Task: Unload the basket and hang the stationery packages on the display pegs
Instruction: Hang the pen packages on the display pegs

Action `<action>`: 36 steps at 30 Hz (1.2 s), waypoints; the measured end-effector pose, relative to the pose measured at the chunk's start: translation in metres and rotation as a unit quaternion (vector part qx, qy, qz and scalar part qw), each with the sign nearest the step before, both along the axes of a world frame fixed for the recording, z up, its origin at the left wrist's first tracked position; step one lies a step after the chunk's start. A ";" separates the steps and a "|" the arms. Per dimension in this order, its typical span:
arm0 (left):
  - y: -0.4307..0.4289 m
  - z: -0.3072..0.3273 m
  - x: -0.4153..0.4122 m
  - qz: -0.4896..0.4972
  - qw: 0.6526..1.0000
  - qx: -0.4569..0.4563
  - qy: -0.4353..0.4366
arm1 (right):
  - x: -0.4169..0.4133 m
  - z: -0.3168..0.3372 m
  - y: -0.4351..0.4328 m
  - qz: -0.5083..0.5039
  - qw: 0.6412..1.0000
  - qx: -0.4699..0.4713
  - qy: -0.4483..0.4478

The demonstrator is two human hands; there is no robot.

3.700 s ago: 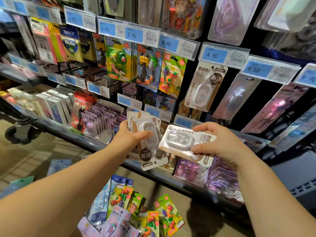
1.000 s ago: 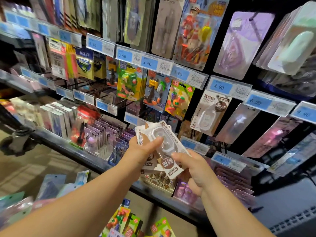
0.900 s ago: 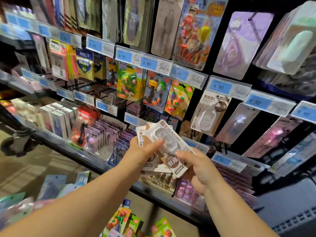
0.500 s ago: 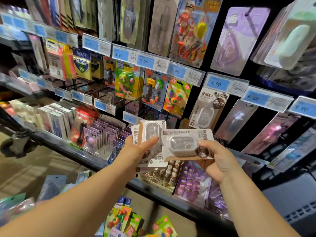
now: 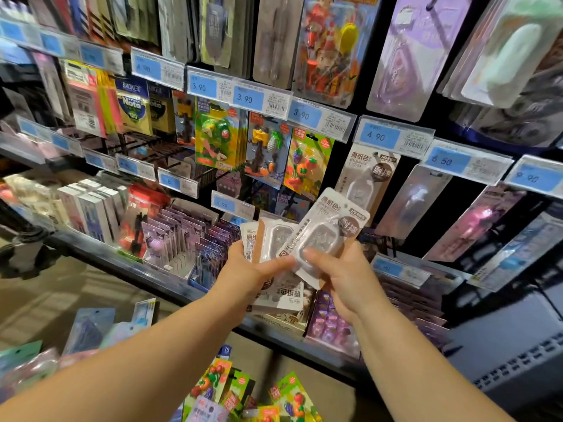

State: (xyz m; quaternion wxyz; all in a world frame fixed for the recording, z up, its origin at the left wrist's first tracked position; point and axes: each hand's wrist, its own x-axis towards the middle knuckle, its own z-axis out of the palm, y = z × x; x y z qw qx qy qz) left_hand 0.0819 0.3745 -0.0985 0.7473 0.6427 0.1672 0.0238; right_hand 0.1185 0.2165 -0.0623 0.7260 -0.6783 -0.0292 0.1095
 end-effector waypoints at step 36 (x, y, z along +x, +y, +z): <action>0.011 0.005 0.009 0.016 0.995 -0.089 -0.039 | 0.069 0.016 -0.016 -0.201 0.962 -0.001 -0.184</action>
